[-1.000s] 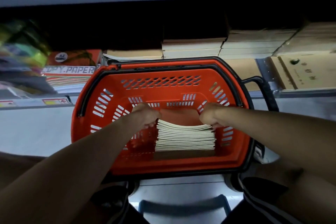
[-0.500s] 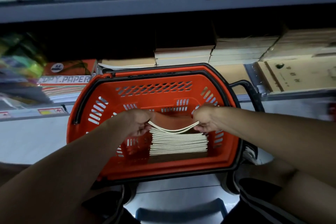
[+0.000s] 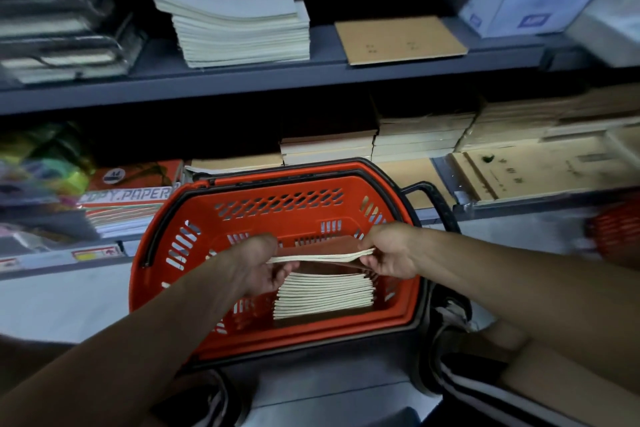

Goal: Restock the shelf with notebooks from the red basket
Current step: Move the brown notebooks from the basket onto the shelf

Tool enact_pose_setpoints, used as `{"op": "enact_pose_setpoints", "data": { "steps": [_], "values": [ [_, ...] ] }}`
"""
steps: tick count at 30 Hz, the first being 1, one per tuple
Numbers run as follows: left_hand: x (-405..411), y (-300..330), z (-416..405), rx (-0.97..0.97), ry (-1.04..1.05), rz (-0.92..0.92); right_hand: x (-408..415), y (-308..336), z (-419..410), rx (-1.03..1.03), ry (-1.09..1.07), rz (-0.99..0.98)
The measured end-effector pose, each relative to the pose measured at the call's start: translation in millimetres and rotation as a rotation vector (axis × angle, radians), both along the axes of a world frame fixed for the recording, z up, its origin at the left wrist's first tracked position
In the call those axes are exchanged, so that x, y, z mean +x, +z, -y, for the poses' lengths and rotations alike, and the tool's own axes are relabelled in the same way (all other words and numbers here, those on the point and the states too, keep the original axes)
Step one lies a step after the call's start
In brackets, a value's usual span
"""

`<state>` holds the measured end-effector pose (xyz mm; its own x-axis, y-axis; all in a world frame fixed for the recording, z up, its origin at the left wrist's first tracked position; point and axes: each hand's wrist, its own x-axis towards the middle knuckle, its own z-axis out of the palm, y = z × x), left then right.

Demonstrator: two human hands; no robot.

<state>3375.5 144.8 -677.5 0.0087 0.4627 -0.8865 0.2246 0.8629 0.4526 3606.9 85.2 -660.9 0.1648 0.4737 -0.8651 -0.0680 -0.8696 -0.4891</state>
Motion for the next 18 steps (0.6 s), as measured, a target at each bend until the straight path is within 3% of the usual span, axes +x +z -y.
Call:
{"op": "enact_pose_setpoints", "data": {
  "steps": [5, 12, 18],
  "values": [
    [11, 18, 16, 0.111, -0.035, 0.015, -5, 7, 18, 0.06, -0.011, 0.093],
    [10, 50, 32, 0.315, 0.053, 0.023, -20, 40, 49, 0.137, -0.143, -0.132],
    [16, 71, 54, 0.412, 0.099, 0.087, -22, 63, 61, 0.317, -0.237, 0.008]
  ]
}}
